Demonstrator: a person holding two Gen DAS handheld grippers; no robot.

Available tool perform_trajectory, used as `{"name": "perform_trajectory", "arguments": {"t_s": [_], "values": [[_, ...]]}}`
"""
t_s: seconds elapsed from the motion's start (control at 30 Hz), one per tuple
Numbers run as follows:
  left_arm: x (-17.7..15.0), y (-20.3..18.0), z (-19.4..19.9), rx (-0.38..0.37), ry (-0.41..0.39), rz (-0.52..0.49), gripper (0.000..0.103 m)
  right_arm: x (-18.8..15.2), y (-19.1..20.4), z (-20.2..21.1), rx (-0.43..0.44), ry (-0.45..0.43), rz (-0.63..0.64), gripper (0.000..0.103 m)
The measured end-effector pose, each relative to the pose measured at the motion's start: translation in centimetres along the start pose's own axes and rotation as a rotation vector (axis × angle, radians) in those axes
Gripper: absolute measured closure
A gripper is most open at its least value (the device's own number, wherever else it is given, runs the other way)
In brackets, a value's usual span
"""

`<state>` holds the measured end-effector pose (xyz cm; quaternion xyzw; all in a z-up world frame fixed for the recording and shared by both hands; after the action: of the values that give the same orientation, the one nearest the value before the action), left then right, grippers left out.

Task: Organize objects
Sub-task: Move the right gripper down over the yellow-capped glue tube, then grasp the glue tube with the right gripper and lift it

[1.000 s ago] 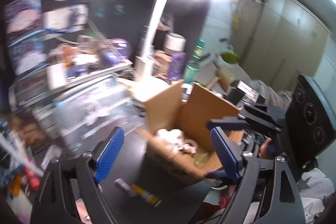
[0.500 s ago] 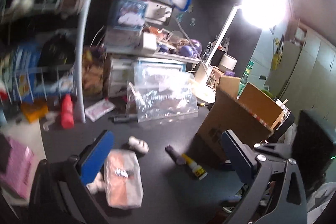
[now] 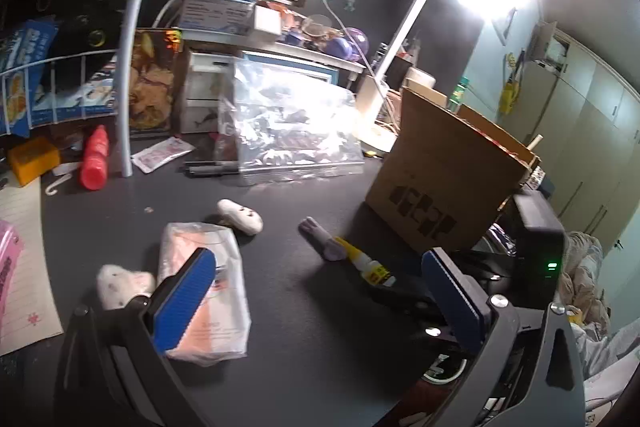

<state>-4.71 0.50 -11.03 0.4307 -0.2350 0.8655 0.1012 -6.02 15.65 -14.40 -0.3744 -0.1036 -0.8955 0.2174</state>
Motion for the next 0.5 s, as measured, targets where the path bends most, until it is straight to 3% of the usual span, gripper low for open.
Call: {"name": "perform_trajectory", "arguments": {"t_s": [0.1, 0.2, 0.5], "values": [[0.2, -0.3, -0.1, -0.013, 0.003, -0.002, 0.0, 0.0, 0.0, -0.6, -0.019, 0.016, 0.016, 0.074], [0.5, -0.4, 0.0, -0.022, 0.003, 0.001, 0.0, -0.2, -0.2, -1.2, -0.024, 0.039, 0.01, 0.086], [0.6, -0.6, -1.0, -0.034, 0.035, 0.006, 0.0, -0.5, 0.0, -0.4, -0.073, 0.0, 0.044, 0.086]]}}
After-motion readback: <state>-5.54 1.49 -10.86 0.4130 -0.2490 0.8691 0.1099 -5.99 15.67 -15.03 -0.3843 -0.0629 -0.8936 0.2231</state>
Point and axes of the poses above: each gripper's, at about its wrist camera, not at the fingertips, and z roughly against the way its jaws point, y to its left, x to its top, the point moved 4 cm from there along -z, roughly the way its jaws point, and after that the axes turned 1 degree about -z, right-handed, at the moved point
